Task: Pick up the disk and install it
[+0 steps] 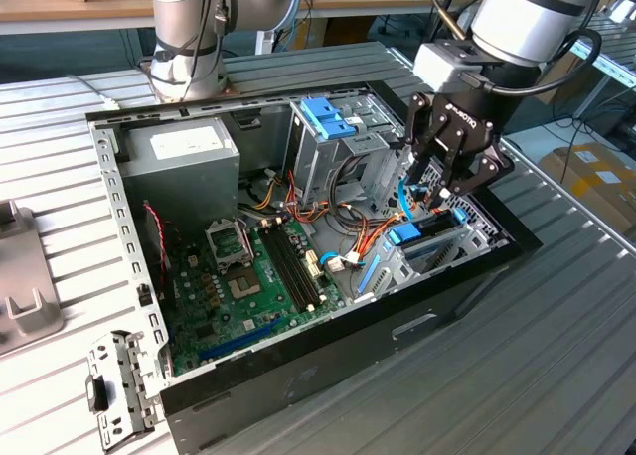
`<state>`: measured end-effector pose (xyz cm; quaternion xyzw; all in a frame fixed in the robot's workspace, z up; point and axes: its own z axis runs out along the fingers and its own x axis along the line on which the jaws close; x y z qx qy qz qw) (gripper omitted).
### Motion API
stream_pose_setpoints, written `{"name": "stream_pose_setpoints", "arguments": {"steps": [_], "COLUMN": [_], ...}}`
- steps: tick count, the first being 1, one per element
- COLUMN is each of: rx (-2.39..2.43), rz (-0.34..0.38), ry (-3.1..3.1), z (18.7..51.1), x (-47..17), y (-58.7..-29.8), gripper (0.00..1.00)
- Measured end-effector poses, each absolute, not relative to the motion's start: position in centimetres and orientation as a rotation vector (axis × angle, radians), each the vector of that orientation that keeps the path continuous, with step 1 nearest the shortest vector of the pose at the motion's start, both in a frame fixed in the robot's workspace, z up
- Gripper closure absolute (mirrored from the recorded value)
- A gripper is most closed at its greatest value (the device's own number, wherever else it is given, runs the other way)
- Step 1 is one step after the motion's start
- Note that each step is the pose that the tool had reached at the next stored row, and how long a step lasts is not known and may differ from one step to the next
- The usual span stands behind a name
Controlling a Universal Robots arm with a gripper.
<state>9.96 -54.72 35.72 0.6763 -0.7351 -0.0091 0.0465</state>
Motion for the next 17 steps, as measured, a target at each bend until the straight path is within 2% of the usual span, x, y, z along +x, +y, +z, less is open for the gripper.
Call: {"name": "stream_pose_setpoints", "arguments": {"steps": [6,8,9,11,12,13,17], "rx": [2.061,2.060,2.060,2.059,2.058,2.058,2.054], "rz": [-0.028,-0.028,-0.029,-0.029,-0.029,-0.029,-0.029], "ry": [-2.246,-2.247,-2.247,-2.248,-2.248,-2.249,-2.251], "z": [35.72,35.72,35.72,35.72,35.72,35.72,35.72], "x": [10.16,10.16,10.16,10.16,10.16,10.16,10.16], "y": [-54.77,-54.77,-54.77,-54.77,-54.77,-54.77,-54.77], "gripper": [0.53,0.66,0.66,0.78,0.78,0.84,0.84]}}
